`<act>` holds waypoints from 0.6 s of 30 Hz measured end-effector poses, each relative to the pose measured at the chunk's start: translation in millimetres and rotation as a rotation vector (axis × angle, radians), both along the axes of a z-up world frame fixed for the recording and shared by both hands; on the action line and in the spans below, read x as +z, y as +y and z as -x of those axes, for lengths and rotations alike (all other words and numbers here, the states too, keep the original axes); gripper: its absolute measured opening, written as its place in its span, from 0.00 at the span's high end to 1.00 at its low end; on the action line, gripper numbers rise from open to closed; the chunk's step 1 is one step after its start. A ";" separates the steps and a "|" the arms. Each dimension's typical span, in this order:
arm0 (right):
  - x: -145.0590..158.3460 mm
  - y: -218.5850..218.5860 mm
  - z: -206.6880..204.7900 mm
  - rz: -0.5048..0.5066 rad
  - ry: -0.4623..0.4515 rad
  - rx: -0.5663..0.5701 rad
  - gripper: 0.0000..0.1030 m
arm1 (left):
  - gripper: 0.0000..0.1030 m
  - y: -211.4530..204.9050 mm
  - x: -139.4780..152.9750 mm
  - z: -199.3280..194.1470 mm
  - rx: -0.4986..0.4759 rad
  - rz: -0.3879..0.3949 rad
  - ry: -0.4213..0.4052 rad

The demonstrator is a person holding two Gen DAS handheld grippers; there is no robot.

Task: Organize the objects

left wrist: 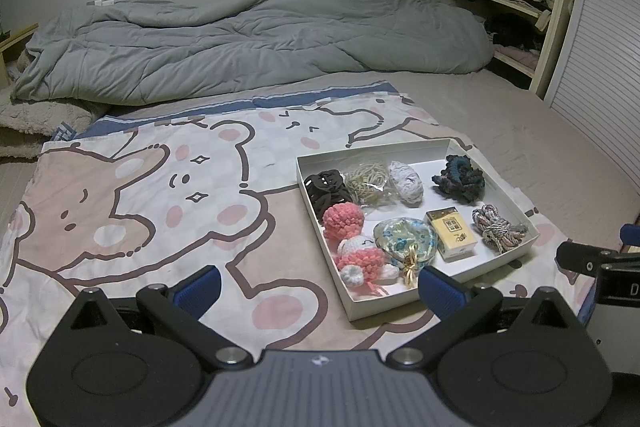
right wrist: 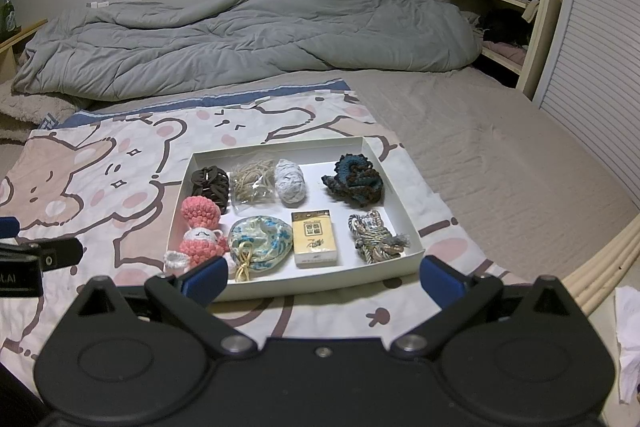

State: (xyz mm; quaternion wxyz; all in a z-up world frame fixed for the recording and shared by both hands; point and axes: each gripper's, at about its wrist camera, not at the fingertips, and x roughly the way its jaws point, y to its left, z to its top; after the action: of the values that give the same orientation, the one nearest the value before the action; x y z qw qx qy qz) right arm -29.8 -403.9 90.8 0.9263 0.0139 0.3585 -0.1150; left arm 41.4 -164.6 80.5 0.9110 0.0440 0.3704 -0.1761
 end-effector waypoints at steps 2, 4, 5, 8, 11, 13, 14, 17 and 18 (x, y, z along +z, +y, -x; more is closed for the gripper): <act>0.0 0.1 0.1 0.001 0.000 0.000 0.00 | 0.00 0.4 -0.2 -0.1 0.002 -0.001 0.001; 0.0 0.2 0.1 0.000 0.000 0.000 0.00 | 0.00 1.1 -0.3 -0.1 0.003 0.002 0.002; 0.0 -0.3 0.1 -0.001 -0.001 0.000 0.00 | 0.00 1.3 -0.4 -0.2 0.003 0.001 0.002; 0.3 -0.8 -0.4 -0.004 -0.001 0.002 0.00 | 0.00 1.1 -0.6 0.0 0.002 0.002 0.002; 0.2 -0.7 -0.3 -0.003 -0.001 0.001 0.00 | 0.00 1.2 -0.9 0.2 0.005 -0.001 0.003; 0.2 -0.7 -0.3 -0.003 -0.001 0.003 0.00 | 0.00 1.9 -0.6 0.6 0.005 0.002 0.003; 0.2 -0.6 -0.2 -0.003 -0.001 0.002 0.00 | 0.00 1.9 -0.6 0.5 0.005 0.001 0.003; 0.2 -0.8 -0.2 -0.004 -0.002 0.002 0.00 | 0.00 2.1 -0.4 0.7 0.004 0.004 0.004; 0.1 -0.9 -0.2 -0.005 -0.002 0.001 0.00 | 0.00 2.2 -0.2 0.3 0.005 0.004 0.005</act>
State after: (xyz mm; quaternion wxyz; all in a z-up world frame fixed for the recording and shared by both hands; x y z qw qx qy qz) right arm -29.6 -404.8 91.0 0.9266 0.0162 0.3580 -0.1137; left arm 41.1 -162.3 80.3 0.9106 0.0407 0.3723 -0.1745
